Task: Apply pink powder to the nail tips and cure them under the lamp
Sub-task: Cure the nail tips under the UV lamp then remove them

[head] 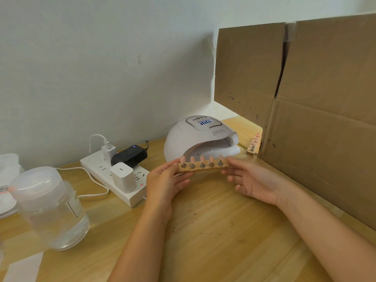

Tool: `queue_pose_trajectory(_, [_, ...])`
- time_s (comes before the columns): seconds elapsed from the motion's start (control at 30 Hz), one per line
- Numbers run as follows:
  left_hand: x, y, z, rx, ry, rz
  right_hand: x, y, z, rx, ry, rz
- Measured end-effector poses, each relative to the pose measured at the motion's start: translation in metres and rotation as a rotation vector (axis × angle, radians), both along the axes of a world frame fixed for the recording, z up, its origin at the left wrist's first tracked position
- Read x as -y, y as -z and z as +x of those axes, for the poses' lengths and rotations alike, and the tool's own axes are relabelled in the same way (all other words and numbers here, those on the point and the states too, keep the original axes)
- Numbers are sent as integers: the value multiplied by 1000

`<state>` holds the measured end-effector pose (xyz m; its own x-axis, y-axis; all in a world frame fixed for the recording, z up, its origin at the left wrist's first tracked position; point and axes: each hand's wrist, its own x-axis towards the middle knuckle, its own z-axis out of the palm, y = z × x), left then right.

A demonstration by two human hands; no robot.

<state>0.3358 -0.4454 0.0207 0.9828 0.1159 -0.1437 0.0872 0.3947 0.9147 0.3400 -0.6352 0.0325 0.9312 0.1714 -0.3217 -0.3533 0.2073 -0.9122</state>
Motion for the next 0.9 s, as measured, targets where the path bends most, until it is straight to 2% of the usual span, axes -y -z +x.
queue_pose_trajectory(0.23, [3,1,0,18,34,21,7,-6,-1,-6,36,11])
queue_pose_trajectory(0.47, [6,1,-2,217,-227,251,34,-12,4,-56,255,0])
queue_pose_trajectory(0.57, [6,2,-1,288,-262,391,35,-9,12,-93,283,36])
queue_pose_trajectory(0.73, [8,6,-2,262,-86,415,17,-6,34,-156,261,104])
queue_pose_trajectory(0.9, [7,9,1,187,1,386,-5,-12,58,-190,221,62])
